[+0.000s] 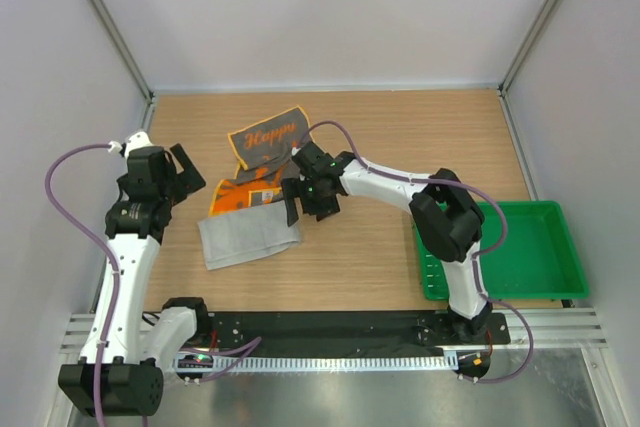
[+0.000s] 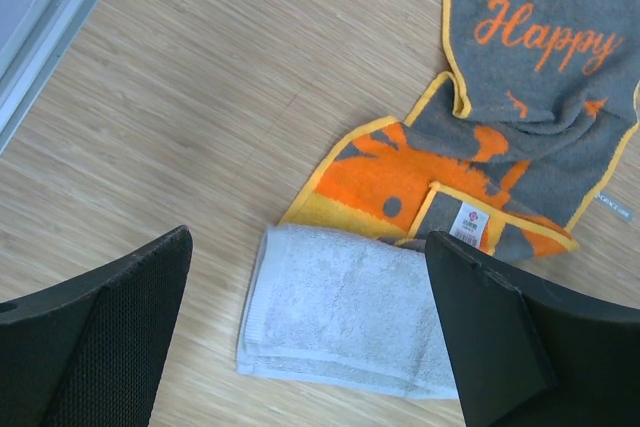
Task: Roll the towels
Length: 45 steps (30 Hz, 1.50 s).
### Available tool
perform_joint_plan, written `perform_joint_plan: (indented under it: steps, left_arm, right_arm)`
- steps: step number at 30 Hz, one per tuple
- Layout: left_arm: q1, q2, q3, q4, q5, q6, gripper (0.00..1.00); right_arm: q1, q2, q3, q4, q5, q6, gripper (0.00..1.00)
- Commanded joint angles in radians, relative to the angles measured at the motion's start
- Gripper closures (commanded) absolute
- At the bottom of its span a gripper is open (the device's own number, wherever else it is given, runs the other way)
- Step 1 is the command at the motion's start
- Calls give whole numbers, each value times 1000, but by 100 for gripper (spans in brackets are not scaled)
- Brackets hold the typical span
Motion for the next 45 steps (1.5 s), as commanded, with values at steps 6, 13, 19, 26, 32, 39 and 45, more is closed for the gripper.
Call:
perform_joint_plan:
  steps: [6,13,19,26,32,39,45]
  left_arm:
    - [-3,2,-5,32,38,16,2]
    - [-3,67,-2,58,108,29,10]
    - [-70,282,112,33,170,32,5]
    - [-204,660,348,-60,160,52,0]
    - [-389,894,406,1,104,32,0]
    - [-451,1089,498,-16,15,18,1]
    - [-448,1192,578,-56,-94,19,33]
  right_arm:
    - [2,64,-4,129,-90,20,32]
    - [-5,14,-124,201,-123,36,81]
    - [-26,-166,-334,185,-35,48,99]
    - [-26,-364,-503,161,-10,72,99]
    - [-26,-424,-568,143,-1,72,99]
    - [-28,-482,-600,96,30,59,99]
    - [-26,-508,-622,88,27,59,99]
